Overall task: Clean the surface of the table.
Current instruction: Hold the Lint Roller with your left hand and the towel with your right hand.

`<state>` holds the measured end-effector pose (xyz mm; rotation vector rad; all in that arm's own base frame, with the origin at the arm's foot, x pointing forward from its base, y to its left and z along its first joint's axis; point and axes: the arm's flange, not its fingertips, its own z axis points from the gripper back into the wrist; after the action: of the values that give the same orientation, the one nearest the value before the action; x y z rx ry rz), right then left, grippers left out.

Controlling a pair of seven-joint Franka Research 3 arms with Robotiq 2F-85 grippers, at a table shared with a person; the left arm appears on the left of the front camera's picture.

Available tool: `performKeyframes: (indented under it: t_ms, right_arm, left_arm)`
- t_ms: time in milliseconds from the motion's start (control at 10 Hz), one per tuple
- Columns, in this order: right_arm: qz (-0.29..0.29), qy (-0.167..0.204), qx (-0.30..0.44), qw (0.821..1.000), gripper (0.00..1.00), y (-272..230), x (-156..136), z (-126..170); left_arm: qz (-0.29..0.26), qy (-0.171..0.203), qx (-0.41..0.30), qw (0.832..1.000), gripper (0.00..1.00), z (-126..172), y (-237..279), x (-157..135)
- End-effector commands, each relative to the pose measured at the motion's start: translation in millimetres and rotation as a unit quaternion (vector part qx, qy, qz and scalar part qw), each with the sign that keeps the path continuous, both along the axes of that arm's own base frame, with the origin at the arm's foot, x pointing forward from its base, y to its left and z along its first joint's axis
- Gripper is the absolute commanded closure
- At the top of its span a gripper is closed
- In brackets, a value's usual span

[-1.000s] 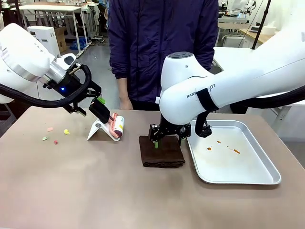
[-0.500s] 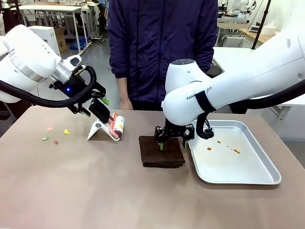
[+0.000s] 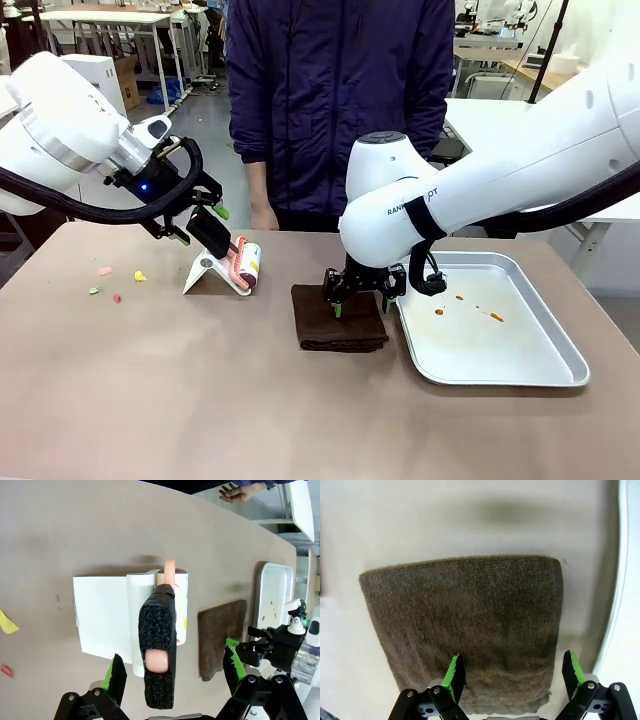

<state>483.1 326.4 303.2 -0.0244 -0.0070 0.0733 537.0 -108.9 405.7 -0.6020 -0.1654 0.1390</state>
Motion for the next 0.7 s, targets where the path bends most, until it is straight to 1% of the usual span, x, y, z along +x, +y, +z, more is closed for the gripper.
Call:
performKeyframes:
  t_ms: [0, 100, 200, 300, 400, 500, 600]
  right_arm:
    - [-0.012, -0.015, 0.005, 1.0, 0.0, 4.1, 4.1, -1.4]
    - [-0.015, -0.011, 0.015, 1.0, 0.6, 3.1, 4.4, -2.7]
    - [-0.015, -0.009, 0.019, 1.0, 0.6, 2.9, 4.9, -4.3]
    - [-0.016, -0.004, 0.019, 1.0, 1.0, 2.6, 5.1, -7.0]
    - [-0.021, 0.0, 0.017, 1.0, 0.64, 1.4, 5.6, -10.7]
    - [-0.023, 0.001, 0.02, 1.0, 1.0, 0.2, 5.2, -13.9]
    - [-0.026, 0.006, 0.021, 0.999, 1.0, -1.4, 4.9, -17.6]
  left_arm:
    - [0.013, 0.007, 0.016, 1.0, 0.0, 3.1, -7.2, 6.6]
    - [0.014, 0.005, 0.016, 1.0, 0.58, 2.9, -6.5, 7.1]
    - [0.016, 0.005, 0.015, 1.0, 0.6, 3.0, -5.9, 7.2]
    - [0.019, 0.003, 0.016, 1.0, 1.0, 3.2, -5.5, 7.2]
    - [0.021, 0.003, 0.018, 1.0, 1.0, 3.3, -4.6, 7.4]
    - [0.023, 0.002, 0.018, 1.0, 1.0, 4.4, -4.3, 7.1]
    - [0.026, 0.001, 0.018, 1.0, 0.84, 5.1, -3.6, 6.8]
